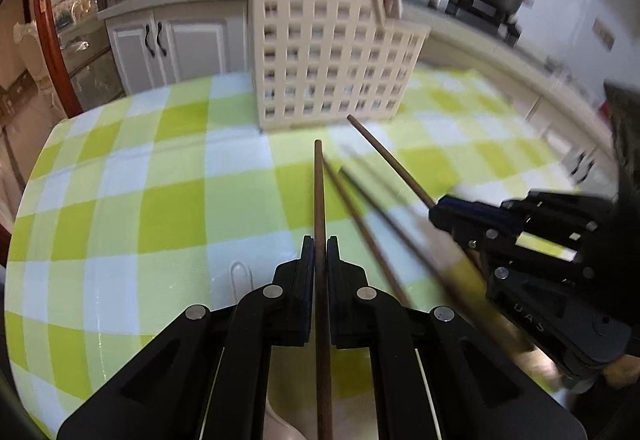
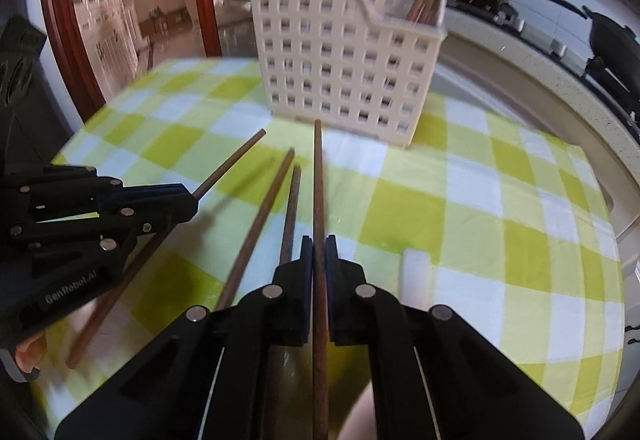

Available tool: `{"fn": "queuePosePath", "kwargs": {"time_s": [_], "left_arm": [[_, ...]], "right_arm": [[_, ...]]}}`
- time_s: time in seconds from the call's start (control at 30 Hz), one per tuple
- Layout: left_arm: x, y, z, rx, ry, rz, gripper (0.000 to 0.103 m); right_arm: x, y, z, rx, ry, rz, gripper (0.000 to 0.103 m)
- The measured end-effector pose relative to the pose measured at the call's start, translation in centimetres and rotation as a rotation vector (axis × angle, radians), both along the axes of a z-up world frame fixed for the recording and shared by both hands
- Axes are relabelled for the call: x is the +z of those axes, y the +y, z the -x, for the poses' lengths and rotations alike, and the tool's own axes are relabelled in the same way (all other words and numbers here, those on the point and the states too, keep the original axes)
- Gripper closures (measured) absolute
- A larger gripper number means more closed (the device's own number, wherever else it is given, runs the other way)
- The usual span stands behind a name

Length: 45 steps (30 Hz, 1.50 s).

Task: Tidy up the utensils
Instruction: 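Raise both held chopsticks upright and carry them over the white basket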

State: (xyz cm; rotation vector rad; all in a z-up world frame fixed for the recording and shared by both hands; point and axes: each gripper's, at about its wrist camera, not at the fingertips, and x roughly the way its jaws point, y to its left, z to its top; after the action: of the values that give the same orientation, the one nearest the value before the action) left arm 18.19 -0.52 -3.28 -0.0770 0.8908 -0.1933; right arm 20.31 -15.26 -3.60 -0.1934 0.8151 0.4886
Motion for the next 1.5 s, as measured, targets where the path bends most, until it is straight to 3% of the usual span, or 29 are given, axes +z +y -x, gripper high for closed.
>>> {"fn": "queuePosePath", "kwargs": {"time_s": [0.27, 0.53, 0.87, 1.5], "left_arm": [[4.8, 1.4, 2.9, 0.011, -0.126, 0.115, 0.099], [7.6, 1.2, 5.5, -0.004, -0.2, 0.111, 0.099], [10.5, 2.6, 8.9, 0.012, -0.288, 0.126, 0.099], [10.5, 3.4, 9.0, 0.035, -0.256, 0.09, 0.098]], "right_arm": [[4.7, -2.4, 2.4, -0.01, -0.074, -0.098, 0.097], [7.9, -3.5, 4.5, 0.0, -0.138, -0.13, 0.097], [9.4, -4.3, 6.2, 0.013, -0.163, -0.155, 0.097], [9.4, -4.6, 6.9, 0.015, -0.17, -0.147, 0.097]]}}
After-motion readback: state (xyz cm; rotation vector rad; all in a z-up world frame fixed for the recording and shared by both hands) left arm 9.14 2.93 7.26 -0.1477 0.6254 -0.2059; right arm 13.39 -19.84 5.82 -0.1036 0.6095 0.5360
